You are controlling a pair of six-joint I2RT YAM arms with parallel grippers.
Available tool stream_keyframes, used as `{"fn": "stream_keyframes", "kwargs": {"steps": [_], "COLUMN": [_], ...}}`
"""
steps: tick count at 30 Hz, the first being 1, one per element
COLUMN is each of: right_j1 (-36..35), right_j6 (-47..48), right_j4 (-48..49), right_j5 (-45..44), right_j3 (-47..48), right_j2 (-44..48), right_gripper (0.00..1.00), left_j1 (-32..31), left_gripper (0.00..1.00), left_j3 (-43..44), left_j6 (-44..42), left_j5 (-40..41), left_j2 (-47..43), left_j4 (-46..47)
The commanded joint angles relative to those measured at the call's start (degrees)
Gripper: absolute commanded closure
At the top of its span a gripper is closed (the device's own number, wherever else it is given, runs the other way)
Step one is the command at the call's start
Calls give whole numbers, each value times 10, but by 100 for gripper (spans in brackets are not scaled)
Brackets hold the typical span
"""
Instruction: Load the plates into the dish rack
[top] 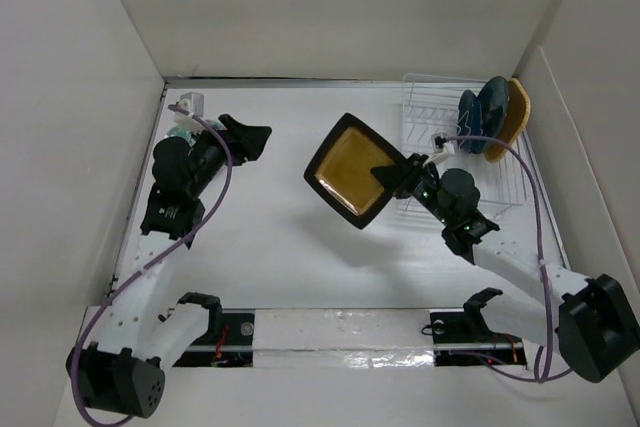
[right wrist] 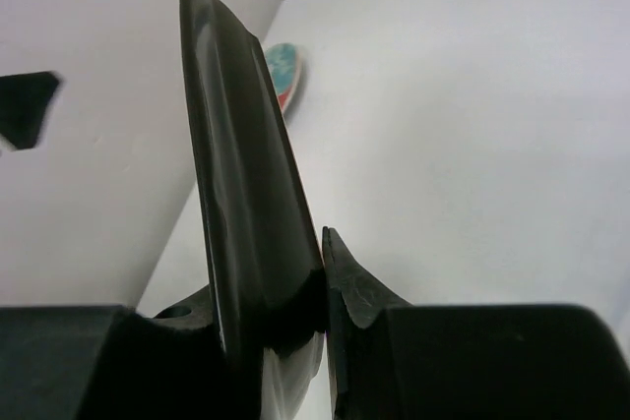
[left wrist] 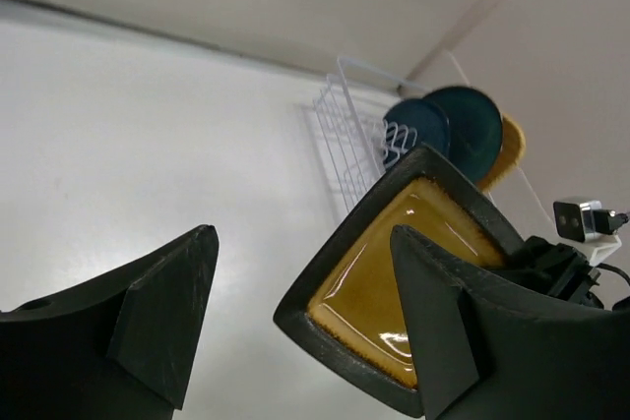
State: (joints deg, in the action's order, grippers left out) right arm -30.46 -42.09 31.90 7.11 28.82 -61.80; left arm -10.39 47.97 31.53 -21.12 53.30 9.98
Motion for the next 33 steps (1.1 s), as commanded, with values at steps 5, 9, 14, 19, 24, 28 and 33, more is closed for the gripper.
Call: {"fn": "stream_keyframes", "kwargs": {"steps": [5,9,14,19,24,28,33], "right_j1": [76,122,194,235,235,235,235], "right_j6": [109,202,231,265,326,389,440], "right_j4": [-84,-145,-156,-130,-121,-126,-110], "right_j5": [-100,-223,-282,-294,-344,-366,-399], "right_j3": [139,200,243,299,362,409,425], "right_j2": [74,79,58,-7,-76,-118,-162], "right_gripper": [100,100,100,100,100,100,100], "left_j1": [-45,-45,-72,-115,-161,-179,-186], "left_gripper": [38,47,82,100,77,54,52], "left_j3": [3,-36,-74,-78,-72,-71,-71], "left_j6": [-74,-70,-99,-126,-147,-151,-154], "left_j5": [28,-23,-25,-30,6,19,22], "left_j2": [-76,-92,-129,-133,-153,-159,-157], "left_j4": [-9,-22,-27,-32,-61,-66,-68]}}
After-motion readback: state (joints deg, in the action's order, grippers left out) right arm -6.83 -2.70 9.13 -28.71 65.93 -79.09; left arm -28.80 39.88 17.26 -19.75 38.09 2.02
